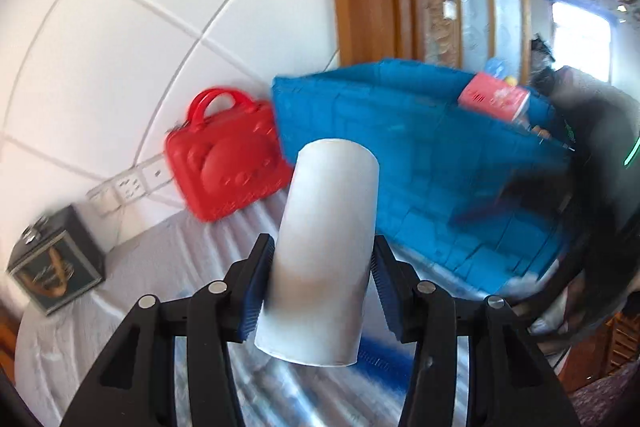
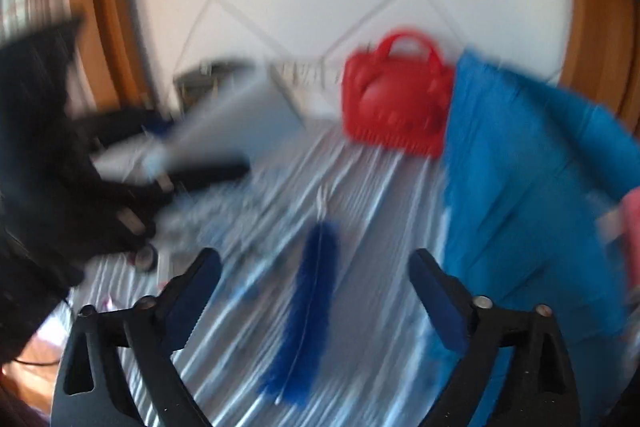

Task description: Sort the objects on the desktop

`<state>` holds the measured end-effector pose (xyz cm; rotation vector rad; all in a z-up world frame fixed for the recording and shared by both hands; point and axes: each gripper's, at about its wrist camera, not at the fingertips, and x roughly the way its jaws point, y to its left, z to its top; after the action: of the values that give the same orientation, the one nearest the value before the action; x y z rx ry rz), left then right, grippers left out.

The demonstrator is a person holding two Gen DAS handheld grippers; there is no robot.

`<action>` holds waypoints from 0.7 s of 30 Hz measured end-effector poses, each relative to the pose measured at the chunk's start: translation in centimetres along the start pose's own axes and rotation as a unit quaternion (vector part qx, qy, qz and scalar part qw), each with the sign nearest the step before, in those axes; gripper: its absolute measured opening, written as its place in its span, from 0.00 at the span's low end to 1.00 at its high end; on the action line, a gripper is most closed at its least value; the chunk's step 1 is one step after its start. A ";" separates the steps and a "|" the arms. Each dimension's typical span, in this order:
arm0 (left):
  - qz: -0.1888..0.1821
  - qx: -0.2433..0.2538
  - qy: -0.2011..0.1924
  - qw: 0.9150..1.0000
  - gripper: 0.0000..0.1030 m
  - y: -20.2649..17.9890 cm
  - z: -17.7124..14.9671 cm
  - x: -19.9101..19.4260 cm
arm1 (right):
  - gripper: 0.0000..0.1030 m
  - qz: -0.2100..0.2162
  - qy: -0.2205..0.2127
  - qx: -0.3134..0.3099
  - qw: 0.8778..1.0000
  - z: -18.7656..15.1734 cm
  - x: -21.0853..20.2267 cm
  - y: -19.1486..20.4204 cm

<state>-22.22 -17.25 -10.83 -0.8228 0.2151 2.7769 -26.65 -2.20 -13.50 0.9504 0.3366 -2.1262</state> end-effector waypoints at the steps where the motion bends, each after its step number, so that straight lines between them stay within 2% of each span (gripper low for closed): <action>1: 0.009 -0.002 0.006 1.000 0.47 0.2 -0.5 -0.2 | 0.61 0.014 0.026 0.010 1.000 -0.8 1.9 -0.2; 2: 0.017 -0.003 0.012 1.000 0.47 0.6 -1.1 -0.4 | 0.57 0.035 0.059 0.030 0.997 -2.0 4.6 -0.5; 3: 0.024 -0.009 0.018 1.000 0.47 1.1 -1.6 -0.6 | 0.57 0.037 0.071 0.036 0.996 -2.7 6.2 -0.6; 7: 0.035 -0.026 0.035 0.998 0.47 2.8 -3.3 -1.6 | 0.57 0.015 0.133 0.045 0.990 -6.0 13.4 -1.0; 9: 0.036 -0.026 0.042 0.998 0.47 3.6 -4.0 -1.8 | 0.53 0.017 0.158 0.069 0.985 -7.7 16.1 -1.3; 12: 0.031 -0.027 0.050 0.998 0.47 4.5 -5.0 -1.8 | 0.52 0.015 0.168 0.078 0.983 -9.0 18.1 -1.2; 14: 0.025 -0.027 0.054 0.998 0.47 4.9 -5.6 -1.8 | 0.51 -0.007 0.179 0.054 0.982 -9.3 19.4 -0.3; 16: 0.020 -0.025 0.058 0.998 0.47 5.2 -6.0 -1.6 | 0.43 -0.029 0.203 0.038 0.978 -10.0 21.0 0.6; 17: 0.017 -0.025 0.060 0.998 0.47 5.4 -6.2 -1.5 | 0.36 -0.046 0.196 0.019 0.979 -10.1 21.1 1.2; 18: 0.014 -0.025 0.061 0.998 0.47 5.5 -6.3 -1.5 | 0.19 -0.051 0.195 0.009 0.979 -10.1 21.3 1.5; 21: 0.014 -0.018 0.053 0.998 0.47 5.6 -6.3 -2.0 | 0.16 0.002 0.191 0.049 0.980 -9.8 20.5 1.0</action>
<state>-18.86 -24.34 -14.57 -0.9842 0.1962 2.7742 -29.52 -9.05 -35.03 1.4190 0.4199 -1.9637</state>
